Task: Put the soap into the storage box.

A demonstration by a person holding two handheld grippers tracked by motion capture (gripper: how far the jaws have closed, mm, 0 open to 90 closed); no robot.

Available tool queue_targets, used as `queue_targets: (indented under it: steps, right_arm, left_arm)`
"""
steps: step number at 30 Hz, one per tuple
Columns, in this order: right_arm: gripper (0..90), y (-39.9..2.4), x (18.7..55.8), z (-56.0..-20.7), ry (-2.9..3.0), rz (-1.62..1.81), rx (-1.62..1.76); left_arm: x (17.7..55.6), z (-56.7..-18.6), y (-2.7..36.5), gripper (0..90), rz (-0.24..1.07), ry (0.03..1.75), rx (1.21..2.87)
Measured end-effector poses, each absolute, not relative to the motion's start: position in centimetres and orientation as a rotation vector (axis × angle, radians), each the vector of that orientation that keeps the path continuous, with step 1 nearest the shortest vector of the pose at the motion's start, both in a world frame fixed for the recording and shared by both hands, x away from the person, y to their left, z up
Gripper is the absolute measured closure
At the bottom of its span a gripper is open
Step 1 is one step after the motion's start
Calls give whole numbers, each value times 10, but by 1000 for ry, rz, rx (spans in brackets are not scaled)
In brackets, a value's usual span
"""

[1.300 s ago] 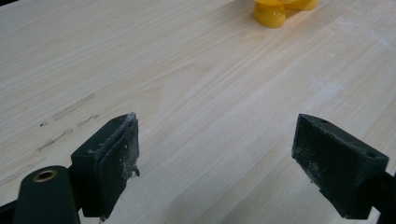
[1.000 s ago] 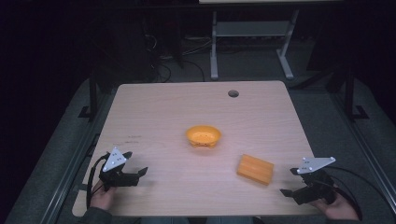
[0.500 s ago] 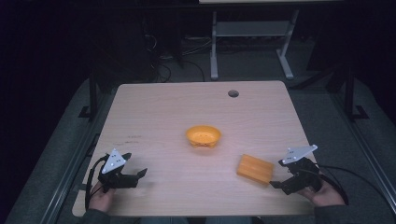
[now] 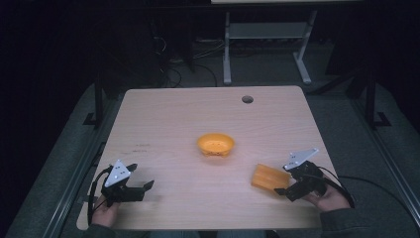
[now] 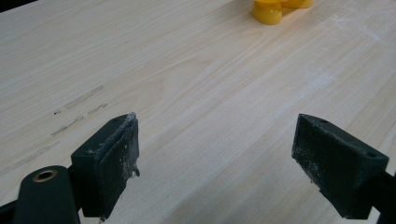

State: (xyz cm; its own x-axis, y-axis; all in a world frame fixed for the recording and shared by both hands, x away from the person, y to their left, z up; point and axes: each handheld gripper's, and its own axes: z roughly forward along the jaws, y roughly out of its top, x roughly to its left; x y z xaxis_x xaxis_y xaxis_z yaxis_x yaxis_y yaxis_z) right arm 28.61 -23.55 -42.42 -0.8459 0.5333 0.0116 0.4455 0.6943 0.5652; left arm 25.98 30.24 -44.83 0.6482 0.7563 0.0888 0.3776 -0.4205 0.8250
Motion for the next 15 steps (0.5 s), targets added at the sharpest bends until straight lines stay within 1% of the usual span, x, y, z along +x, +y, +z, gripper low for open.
queue_targets:
  steps: [10, 15]
  right_arm:
    - [142, -219, 298, -426, 2777, 811, 720]
    - [142, -211, 306, -433, 2809, 777, 708]
  left_arm:
    - [259, -448, 303, 143, 596, 873, 2044]
    - [259, -448, 303, 143, 593, 872, 2046]
